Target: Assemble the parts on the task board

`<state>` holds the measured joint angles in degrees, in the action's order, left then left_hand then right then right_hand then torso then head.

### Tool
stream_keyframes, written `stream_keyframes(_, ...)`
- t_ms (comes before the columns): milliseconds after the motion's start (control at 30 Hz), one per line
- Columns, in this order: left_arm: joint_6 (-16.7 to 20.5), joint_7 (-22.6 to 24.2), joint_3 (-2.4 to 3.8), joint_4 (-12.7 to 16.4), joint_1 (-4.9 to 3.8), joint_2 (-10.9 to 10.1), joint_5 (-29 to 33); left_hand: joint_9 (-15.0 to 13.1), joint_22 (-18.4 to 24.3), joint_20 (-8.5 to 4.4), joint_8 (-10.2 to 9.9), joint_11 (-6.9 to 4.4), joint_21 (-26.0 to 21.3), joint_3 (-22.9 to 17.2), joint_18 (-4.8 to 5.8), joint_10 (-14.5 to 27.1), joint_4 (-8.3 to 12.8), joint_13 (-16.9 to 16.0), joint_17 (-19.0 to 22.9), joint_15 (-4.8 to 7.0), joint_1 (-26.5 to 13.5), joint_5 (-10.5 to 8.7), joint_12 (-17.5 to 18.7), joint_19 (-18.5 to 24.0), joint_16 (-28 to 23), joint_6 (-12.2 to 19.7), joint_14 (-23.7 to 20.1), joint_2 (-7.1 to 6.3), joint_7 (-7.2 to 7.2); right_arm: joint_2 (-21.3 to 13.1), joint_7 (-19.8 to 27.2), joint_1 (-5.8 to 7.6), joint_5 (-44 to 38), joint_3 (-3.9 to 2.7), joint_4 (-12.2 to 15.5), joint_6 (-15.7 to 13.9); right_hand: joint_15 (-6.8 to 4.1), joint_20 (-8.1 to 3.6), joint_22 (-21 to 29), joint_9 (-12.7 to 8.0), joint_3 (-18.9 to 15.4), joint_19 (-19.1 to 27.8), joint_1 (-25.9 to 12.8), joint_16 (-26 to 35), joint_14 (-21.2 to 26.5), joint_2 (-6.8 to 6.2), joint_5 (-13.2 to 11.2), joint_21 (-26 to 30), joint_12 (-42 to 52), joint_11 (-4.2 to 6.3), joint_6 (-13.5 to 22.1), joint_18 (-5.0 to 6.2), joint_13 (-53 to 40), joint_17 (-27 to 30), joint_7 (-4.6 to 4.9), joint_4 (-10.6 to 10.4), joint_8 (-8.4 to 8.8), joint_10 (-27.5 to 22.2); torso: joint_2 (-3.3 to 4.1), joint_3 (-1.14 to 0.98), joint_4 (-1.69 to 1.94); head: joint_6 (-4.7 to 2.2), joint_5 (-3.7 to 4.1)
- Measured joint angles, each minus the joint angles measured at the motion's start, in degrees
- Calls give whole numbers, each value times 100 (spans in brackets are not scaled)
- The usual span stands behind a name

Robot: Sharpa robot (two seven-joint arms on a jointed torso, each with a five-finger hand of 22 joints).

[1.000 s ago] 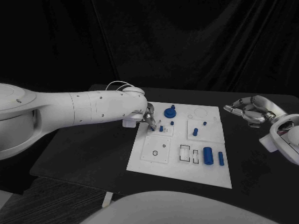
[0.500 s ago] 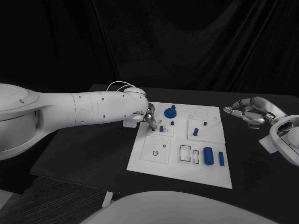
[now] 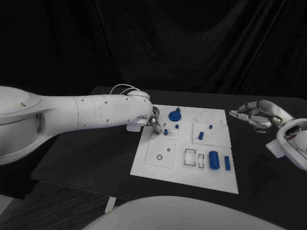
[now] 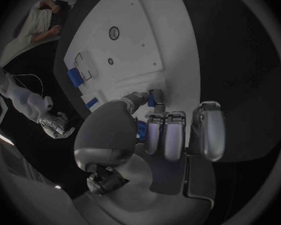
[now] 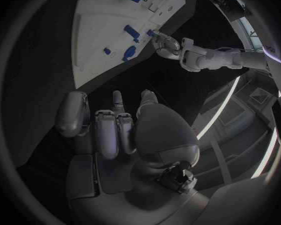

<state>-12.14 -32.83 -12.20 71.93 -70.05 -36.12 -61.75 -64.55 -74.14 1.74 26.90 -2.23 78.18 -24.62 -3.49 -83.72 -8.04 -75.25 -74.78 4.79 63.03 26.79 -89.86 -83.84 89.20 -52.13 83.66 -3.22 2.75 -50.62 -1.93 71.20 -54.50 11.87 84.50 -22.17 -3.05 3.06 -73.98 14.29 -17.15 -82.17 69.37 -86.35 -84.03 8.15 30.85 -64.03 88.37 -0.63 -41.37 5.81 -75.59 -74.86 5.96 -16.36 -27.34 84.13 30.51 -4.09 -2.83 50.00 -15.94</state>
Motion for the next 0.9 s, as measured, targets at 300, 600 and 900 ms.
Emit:
stream_keyframes(300,-29,5,0,54,7,-46,-7,0,0,0,-30,0,-1,-55,0,0,54,0,0,0,-59,0,0,0,0,0,0,59,0,7,-15,-3,0,0,-11,22,0,0,0,-1,0,0,0,0,0,0,0,0,0,0,0,0,-3,0,0,0,0,0,-1,0,-1,0,-8)
stream_keyframes(600,123,80,-1,104,11,-124,-7,1,0,0,-29,0,-1,-56,0,0,55,0,0,0,-59,0,0,0,0,0,0,59,0,3,-30,-5,0,0,-13,37,0,0,0,-2,0,0,0,0,0,0,0,1,0,0,0,0,-3,0,0,0,0,0,-3,0,-1,0,-25)
stream_keyframes(900,494,237,-2,295,-27,-319,-7,1,0,0,-29,0,0,-56,0,0,55,0,0,0,-59,1,0,0,0,-1,0,59,-1,-8,-43,-5,0,0,-13,46,0,0,0,-3,0,1,0,0,0,0,0,2,0,0,0,1,-4,0,0,0,0,0,-3,1,2,0,-3)
